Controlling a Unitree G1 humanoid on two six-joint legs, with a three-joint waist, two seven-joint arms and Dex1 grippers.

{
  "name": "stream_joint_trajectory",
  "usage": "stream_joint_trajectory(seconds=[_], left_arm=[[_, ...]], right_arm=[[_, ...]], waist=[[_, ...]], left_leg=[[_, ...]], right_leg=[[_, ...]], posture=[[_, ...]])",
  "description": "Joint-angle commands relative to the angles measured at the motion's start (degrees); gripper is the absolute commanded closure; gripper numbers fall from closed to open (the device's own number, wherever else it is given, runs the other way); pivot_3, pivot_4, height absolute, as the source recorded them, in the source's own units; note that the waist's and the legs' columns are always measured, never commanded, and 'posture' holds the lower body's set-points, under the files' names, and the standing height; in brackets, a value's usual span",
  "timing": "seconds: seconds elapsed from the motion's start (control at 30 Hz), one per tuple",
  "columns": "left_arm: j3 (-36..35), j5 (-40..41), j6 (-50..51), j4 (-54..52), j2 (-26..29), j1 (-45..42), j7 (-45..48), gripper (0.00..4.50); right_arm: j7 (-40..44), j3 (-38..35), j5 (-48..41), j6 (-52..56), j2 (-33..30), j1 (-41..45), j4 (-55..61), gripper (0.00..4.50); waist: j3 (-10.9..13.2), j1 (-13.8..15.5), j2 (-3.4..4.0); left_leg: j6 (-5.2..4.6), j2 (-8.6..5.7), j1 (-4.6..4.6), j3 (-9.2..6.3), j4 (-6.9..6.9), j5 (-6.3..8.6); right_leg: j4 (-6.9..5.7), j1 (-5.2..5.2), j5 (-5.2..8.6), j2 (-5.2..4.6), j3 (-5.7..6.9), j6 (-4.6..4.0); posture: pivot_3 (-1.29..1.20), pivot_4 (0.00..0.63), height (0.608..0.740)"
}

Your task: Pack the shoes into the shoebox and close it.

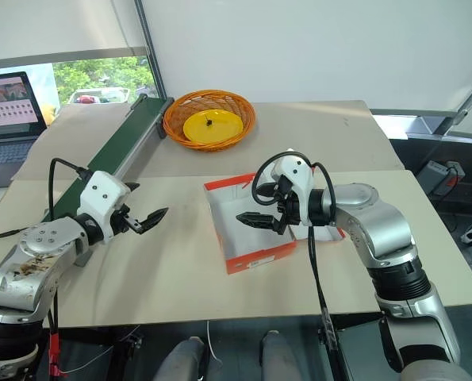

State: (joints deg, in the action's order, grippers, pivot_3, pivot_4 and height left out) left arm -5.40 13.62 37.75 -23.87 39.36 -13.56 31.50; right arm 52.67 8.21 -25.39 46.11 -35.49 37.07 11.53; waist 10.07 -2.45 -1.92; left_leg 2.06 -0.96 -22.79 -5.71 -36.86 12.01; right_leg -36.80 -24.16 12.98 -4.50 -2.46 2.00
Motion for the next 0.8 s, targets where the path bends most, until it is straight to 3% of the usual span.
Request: stream_joint_trajectory(seconds=[0.03,0.37,0.53,0.8], left_arm=[[-2.08,0.87,-1.34,0.83,0.12,-2.06,0.43,0.0],[-9.22,3.12,2.59,2.67,-0.51,-3.74,-3.01,0.0],[-16.43,1.85,4.89,6.26,-0.16,-4.28,-8.93,0.0],[-22.63,3.4,2.27,7.09,-0.52,-1.08,-9.23,0.0]], right_arm=[[-0.81,-0.4,1.1,-2.47,0.39,0.64,0.47,0.02],[-0.42,1.17,3.24,-6.05,2.92,3.35,-2.15,0.02],[0.09,2.27,4.5,-10.03,6.32,5.78,-6.66,0.02],[0.21,0.99,5.02,-14.68,10.05,6.92,-13.56,0.02]], waist=[[0.0,0.01,0.0],[0.0,-0.17,0.0],[0.0,-0.16,0.0],[0.0,0.13,0.0]], left_leg=[[0.0,0.0,0.0,0.0,0.0,0.0],[0.0,0.0,0.01,0.0,0.0,0.0],[0.0,0.0,0.06,-0.01,-0.01,0.0],[0.0,-0.01,0.03,-0.02,-0.01,0.0]], right_leg=[[0.0,0.0,0.0,0.0,0.0,0.0],[-0.03,-0.02,0.0,0.01,0.0,0.0],[-0.08,-0.01,0.0,0.02,0.0,0.0],[-0.07,-0.03,-0.01,-0.02,0.0,-0.02]], posture=[[0.0,0.15,0.74],[0.0,0.15,0.74],[0.0,0.15,0.74],[0.0,0.15,0.74]])
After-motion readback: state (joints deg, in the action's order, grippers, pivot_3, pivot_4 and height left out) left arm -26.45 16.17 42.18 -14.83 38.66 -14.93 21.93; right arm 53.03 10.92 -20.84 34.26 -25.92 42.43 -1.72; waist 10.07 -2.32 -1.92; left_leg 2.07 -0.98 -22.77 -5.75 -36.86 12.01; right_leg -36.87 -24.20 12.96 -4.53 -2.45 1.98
